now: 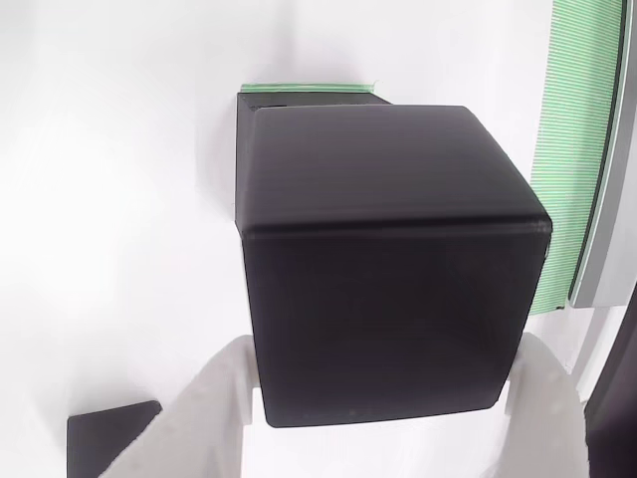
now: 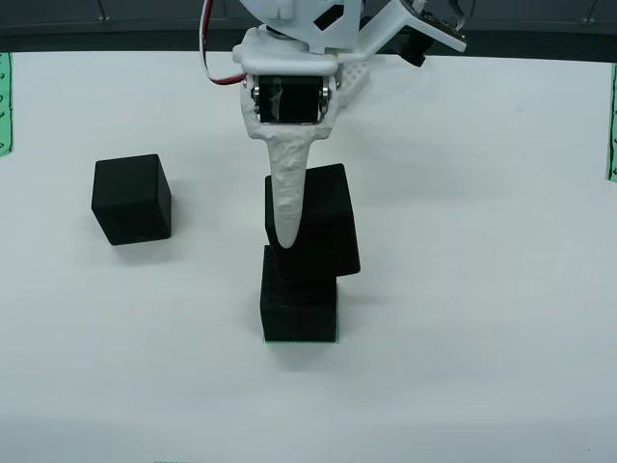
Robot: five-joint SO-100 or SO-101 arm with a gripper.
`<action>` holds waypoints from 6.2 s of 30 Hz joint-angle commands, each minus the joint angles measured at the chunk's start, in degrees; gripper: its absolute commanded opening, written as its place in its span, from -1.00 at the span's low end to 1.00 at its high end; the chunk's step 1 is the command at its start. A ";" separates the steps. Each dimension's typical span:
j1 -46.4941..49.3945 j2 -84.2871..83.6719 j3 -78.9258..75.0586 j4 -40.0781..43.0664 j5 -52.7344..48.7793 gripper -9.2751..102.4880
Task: Stack 3 Blocks on the chosen place.
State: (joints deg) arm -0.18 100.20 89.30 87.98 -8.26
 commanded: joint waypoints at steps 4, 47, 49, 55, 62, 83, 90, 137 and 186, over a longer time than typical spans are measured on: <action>0.79 -2.72 -4.48 0.79 -1.49 -0.57; 2.46 -10.02 -7.12 2.11 -7.82 -0.39; 2.46 -10.20 -7.12 2.11 -7.91 -0.36; 2.46 -10.28 -6.94 2.11 -8.26 -0.30; 2.29 -10.28 -6.42 2.11 -9.40 -0.17; 2.46 -10.28 -8.26 0.44 -9.49 -0.16; 2.11 -7.56 -7.82 -0.44 -10.37 -0.16; 33.93 18.81 26.81 -9.84 -54.40 -0.16; 40.08 -21.01 2.20 -6.33 -45.97 -0.19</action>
State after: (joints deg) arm 39.73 79.01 93.78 80.86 -54.67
